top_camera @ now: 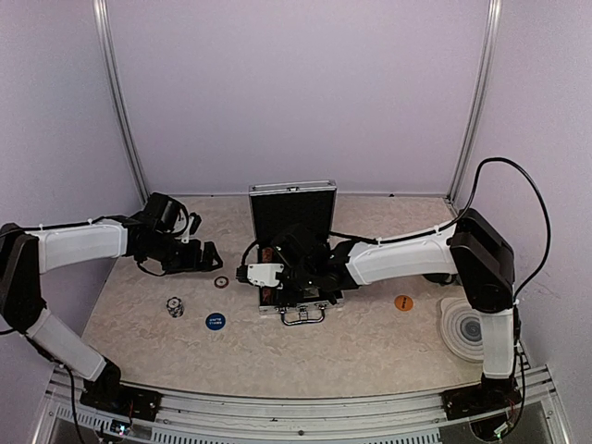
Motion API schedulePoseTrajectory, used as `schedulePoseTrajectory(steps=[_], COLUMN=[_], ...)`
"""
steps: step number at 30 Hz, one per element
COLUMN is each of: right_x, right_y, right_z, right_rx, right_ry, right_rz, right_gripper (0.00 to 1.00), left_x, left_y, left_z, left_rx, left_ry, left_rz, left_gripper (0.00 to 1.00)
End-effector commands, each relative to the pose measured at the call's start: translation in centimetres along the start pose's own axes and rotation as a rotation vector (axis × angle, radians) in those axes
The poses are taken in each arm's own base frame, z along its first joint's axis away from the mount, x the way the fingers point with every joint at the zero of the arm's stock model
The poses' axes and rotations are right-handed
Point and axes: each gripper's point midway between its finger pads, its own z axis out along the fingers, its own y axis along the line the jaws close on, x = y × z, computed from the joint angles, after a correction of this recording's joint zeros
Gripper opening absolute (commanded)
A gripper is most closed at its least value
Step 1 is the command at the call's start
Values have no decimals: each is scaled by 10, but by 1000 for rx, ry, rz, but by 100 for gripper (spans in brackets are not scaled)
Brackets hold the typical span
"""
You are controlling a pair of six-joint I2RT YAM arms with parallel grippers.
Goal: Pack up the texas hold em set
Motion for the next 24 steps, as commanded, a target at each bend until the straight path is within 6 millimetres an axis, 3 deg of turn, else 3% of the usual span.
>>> schedulePoseTrajectory(steps=[1, 9, 14, 24], right_x=[-15, -32, -37, -13], right_y=[-3, -20, -34, -31], right_z=[-12, -48, -78, -109], right_rx=[-9, 16, 38, 63], right_ry=[-42, -110, -160, -145], right_rz=[34, 143, 257, 391], right_gripper=[75, 87, 90, 91], left_x=[7, 15, 20, 28], left_y=[0, 6, 9, 13], left_z=[7, 16, 22, 34], left_rx=[10, -31, -79, -228], left_ry=[26, 67, 88, 169], left_rz=[9, 21, 44, 146], left_gripper=[99, 99, 99, 98])
